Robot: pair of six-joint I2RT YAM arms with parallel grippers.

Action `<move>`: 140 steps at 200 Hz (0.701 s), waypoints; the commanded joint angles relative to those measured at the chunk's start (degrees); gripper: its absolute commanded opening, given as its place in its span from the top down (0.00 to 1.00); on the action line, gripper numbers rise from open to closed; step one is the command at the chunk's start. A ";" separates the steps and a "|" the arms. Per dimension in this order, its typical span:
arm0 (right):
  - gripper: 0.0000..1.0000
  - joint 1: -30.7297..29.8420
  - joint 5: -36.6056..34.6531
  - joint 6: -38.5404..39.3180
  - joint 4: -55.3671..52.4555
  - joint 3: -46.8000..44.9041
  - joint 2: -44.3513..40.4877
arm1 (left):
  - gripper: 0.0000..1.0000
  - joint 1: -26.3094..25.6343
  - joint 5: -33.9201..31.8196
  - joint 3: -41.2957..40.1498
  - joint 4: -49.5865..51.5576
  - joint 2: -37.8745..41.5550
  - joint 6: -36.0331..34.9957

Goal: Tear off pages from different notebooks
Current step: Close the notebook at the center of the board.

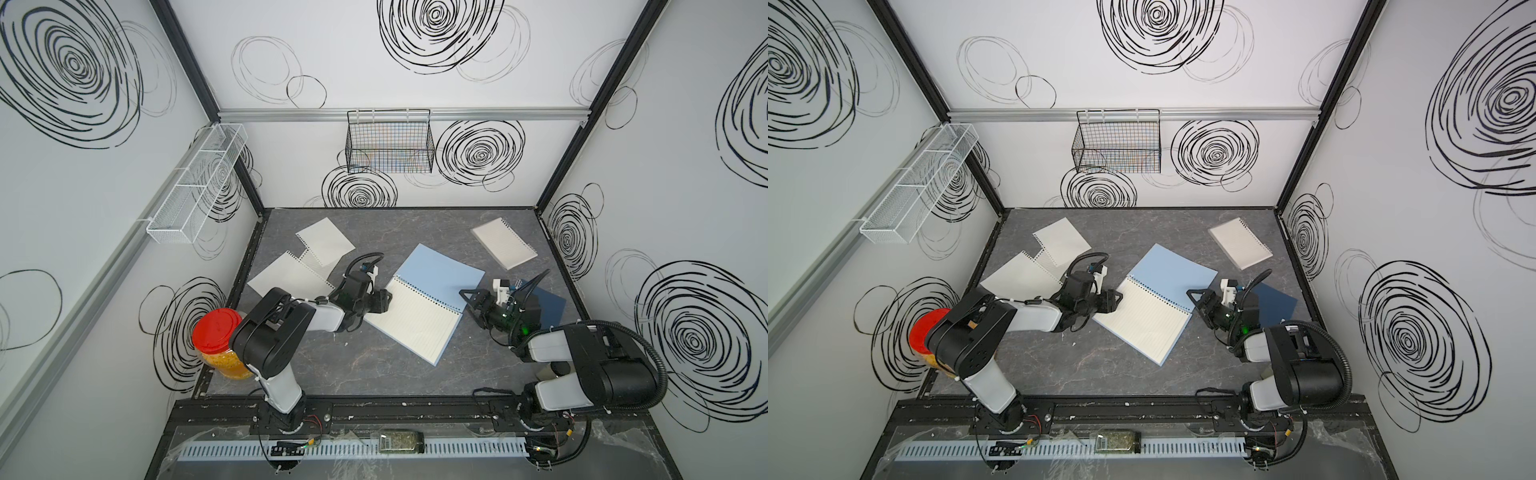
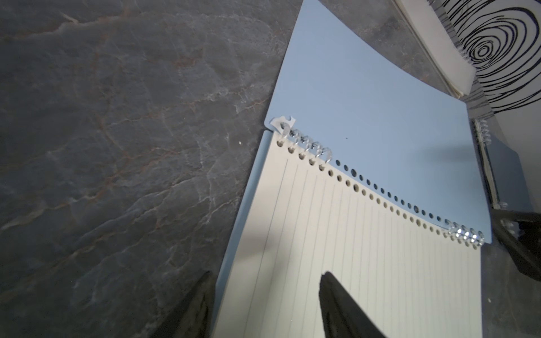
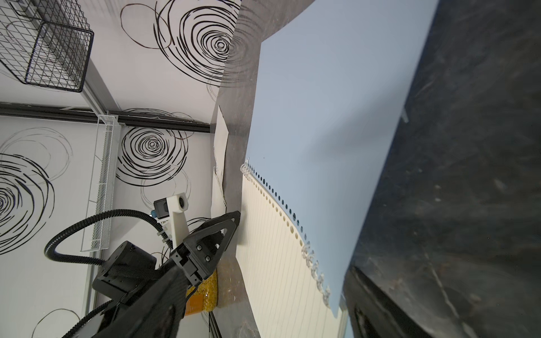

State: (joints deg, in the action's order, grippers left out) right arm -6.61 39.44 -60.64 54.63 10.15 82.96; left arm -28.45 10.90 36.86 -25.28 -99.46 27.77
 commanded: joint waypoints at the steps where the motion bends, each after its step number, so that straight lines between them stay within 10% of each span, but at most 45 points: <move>1: 0.14 -0.24 3.13 0.04 2.15 0.91 -2.20 | 0.40 -1.22 0.77 -1.66 11.38 -4.39 0.21; 140: 0.34 -8.66 -5.25 22.09 -28.87 16.16 -0.51 | 0.41 -3.03 1.06 -0.39 11.66 -6.63 0.27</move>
State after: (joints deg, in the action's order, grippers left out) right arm -14.11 36.77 -44.47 33.71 22.90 80.97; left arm -30.00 9.26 39.09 -25.74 -101.73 27.40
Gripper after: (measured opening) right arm 0.702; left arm 0.589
